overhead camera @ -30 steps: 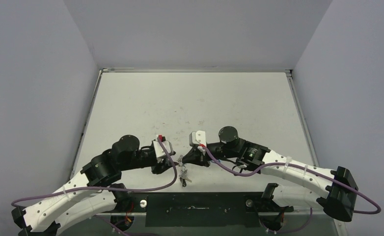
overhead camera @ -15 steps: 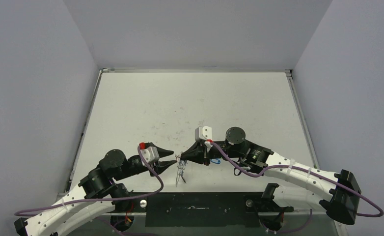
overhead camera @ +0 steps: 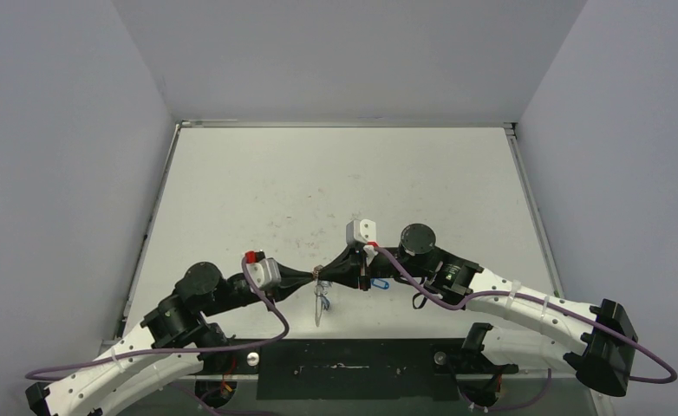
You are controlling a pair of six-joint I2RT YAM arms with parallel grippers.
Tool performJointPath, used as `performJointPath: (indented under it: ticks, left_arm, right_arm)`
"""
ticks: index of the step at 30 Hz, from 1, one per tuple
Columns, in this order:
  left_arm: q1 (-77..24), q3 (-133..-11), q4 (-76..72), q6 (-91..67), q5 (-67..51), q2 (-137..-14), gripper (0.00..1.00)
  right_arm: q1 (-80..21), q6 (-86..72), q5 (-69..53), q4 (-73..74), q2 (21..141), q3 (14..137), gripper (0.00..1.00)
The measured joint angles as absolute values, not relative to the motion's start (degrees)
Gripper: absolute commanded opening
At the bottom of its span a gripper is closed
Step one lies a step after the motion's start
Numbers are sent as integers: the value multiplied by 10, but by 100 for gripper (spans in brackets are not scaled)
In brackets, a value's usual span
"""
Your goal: Put the keys on the keyring
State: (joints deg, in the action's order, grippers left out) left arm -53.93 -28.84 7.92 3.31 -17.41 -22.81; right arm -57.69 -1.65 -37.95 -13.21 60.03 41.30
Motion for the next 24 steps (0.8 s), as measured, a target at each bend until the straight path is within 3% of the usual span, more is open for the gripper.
performJointPath:
  ticks: [15,19,24]
  left_arm:
    - [-540,-286,116,36,-182,-272,0]
    - [-540,-286,133,41,-170,-262,21]
    - [-540,-287,145,48,-157,-224,34]
  right_arm:
    - [-577,-41,-380,-174,600,402,0]
    - [-577,-42,-379,-178,600,400,0]
    - [-577,-42,-379,-178,600,393,0]
